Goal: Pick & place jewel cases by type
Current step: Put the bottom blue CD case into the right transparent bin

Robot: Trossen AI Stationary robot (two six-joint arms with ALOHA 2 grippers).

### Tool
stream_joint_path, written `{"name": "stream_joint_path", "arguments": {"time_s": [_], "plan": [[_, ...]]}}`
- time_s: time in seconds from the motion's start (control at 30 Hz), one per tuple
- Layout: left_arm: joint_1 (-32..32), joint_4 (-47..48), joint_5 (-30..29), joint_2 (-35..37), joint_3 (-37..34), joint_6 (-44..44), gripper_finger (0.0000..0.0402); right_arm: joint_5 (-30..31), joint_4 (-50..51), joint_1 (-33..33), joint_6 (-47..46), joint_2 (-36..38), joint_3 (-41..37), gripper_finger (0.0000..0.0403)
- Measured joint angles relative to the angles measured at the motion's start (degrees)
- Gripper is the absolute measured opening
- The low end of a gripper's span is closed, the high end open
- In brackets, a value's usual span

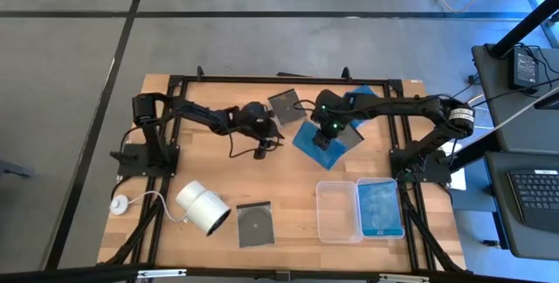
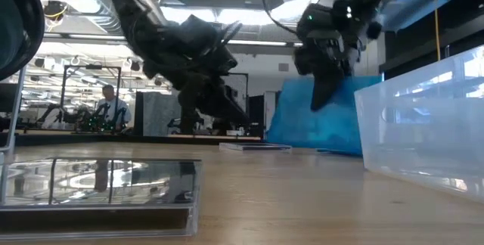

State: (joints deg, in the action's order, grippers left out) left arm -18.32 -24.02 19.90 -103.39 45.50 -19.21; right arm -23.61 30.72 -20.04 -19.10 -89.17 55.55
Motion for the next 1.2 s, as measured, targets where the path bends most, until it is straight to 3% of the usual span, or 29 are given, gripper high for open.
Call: {"name": "stream_joint_path", "arguments": {"time_s": [0.13, 0.4, 0.5, 0.7, 1.0, 1.2], "plan": [[-1.36, -8.92, -2.40, 0.25, -3.64, 3.37, 0.0114, 1.05, 8.90, 0.00, 0.80, 0.00, 7.51, 0.0025], [-1.70, -11.42, -5.86, 0.25, -4.46, 6.60, 0.0114, 6.26, 30.92, 3.85, -4.23, 0.26, 20.64, 0.0024], [-1.66, -11.43, -5.86, 0.25, -4.46, 6.93, 0.0114, 7.20, 34.54, 7.06, -9.50, 2.32, 22.18, 0.0025], [-1.66, -11.54, -5.86, 0.25, -4.46, 7.54, 0.0114, 12.55, 36.03, 18.03, -27.10, 11.51, 18.63, 0.0024], [-1.66, -11.58, -5.86, 0.25, -4.46, 6.82, 0.0114, 28.20, 35.10, 44.67, -69.46, 26.24, 6.63, 0.0025], [-1.66, -11.60, -5.88, 0.25, -4.46, 8.07, 0.0114, 29.16, 29.39, 57.62, -80.65, 28.02, 0.18, 0.0028]]}}
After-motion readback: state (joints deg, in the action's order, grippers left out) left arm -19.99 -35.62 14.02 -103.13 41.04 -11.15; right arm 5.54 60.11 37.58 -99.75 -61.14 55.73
